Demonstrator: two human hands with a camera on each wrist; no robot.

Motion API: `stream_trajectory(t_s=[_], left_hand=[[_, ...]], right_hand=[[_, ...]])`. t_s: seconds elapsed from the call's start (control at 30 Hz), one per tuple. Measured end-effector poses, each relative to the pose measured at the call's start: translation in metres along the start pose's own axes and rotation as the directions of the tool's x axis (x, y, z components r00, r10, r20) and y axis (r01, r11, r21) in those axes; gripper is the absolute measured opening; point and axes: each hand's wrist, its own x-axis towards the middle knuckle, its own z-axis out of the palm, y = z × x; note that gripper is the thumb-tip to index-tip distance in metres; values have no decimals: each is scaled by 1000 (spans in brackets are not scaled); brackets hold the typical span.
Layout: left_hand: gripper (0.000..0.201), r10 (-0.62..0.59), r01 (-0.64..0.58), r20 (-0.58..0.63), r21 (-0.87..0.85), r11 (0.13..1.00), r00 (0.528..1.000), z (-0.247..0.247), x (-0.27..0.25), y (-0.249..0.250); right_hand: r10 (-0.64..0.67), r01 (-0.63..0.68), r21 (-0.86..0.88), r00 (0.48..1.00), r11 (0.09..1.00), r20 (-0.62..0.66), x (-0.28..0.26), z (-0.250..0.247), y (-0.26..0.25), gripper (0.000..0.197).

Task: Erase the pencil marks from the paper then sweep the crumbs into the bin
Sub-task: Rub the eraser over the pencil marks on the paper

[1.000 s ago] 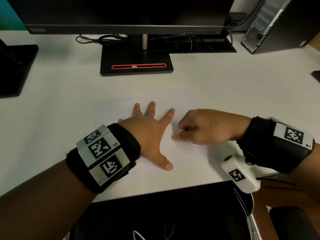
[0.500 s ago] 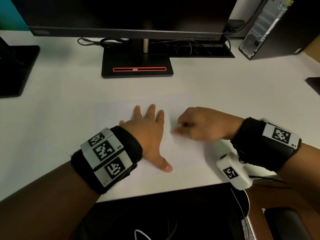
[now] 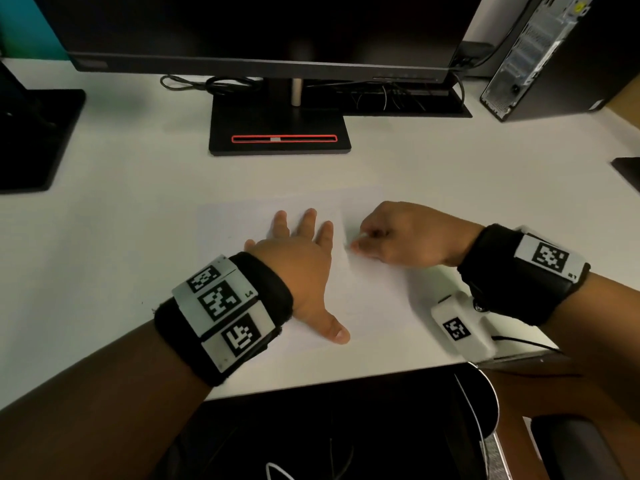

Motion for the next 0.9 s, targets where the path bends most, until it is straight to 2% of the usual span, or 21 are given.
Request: stream_trajectory(t_s=[0.1, 0.2, 0.27, 0.37, 0.53, 0.67, 0.8, 0.9], left_hand=[[157, -6, 6, 5, 3, 1000, 1000, 1, 1, -1], [157, -5, 5, -5, 16, 1000, 1000, 1, 2, -1], [158, -4, 4, -5, 17, 1000, 1000, 1, 2, -1], [160, -10, 10, -6, 24, 1000, 1000, 1, 4, -1], [160, -17, 17, 6, 17, 1000, 1000, 0, 2, 0], [160, -12, 12, 2, 17, 1000, 1000, 0, 1, 0], [160, -9, 9, 8, 15, 1000, 1000, -1, 0, 0], [161, -7, 7, 5, 6, 1000, 1000, -1, -1, 0]], right_hand=[[-59, 60, -10, 994, 998, 92, 0, 6, -8, 50], [-1, 1, -3, 1000, 1000, 15, 6, -4, -3, 48], [-11, 11, -31, 1000, 999, 4, 7, -4, -3, 49], [-52, 57, -46, 994, 997, 100, 5, 1, -10, 49], [-4, 4, -30, 1000, 1000, -16, 12, -10, -1, 50], [-89, 95, -44, 988, 995, 125, 4, 0, -10, 48], [-51, 51, -22, 998, 998, 32, 6, -6, 0, 50], [-107, 114, -54, 987, 992, 124, 0, 1, -6, 47]])
